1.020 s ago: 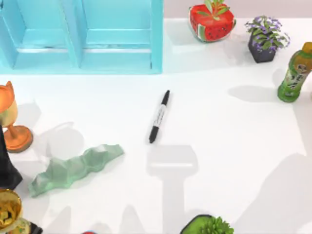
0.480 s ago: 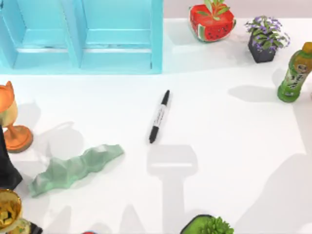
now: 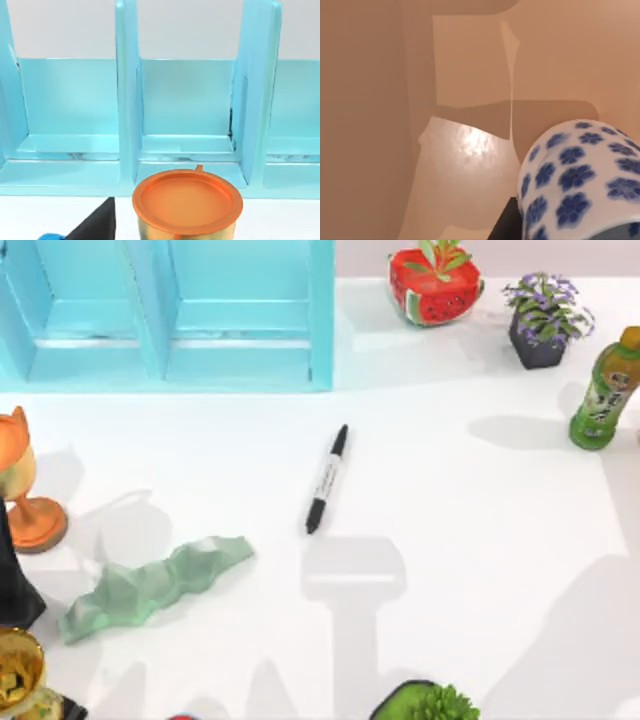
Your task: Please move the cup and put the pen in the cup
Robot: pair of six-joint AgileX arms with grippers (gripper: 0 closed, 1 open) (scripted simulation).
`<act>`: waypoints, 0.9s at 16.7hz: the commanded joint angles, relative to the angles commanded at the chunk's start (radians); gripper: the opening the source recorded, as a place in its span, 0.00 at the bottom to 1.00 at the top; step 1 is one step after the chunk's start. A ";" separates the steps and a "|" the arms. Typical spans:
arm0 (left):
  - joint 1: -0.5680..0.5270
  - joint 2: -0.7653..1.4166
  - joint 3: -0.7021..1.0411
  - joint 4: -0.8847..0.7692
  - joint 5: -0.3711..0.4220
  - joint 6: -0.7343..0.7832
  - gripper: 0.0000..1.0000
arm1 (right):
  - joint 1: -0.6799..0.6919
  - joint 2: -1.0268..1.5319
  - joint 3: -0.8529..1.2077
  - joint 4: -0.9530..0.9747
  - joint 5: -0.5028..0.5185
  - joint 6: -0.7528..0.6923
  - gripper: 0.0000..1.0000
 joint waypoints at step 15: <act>0.000 0.000 0.000 0.000 0.000 0.000 1.00 | 0.097 -0.040 0.085 -0.119 0.000 0.097 0.00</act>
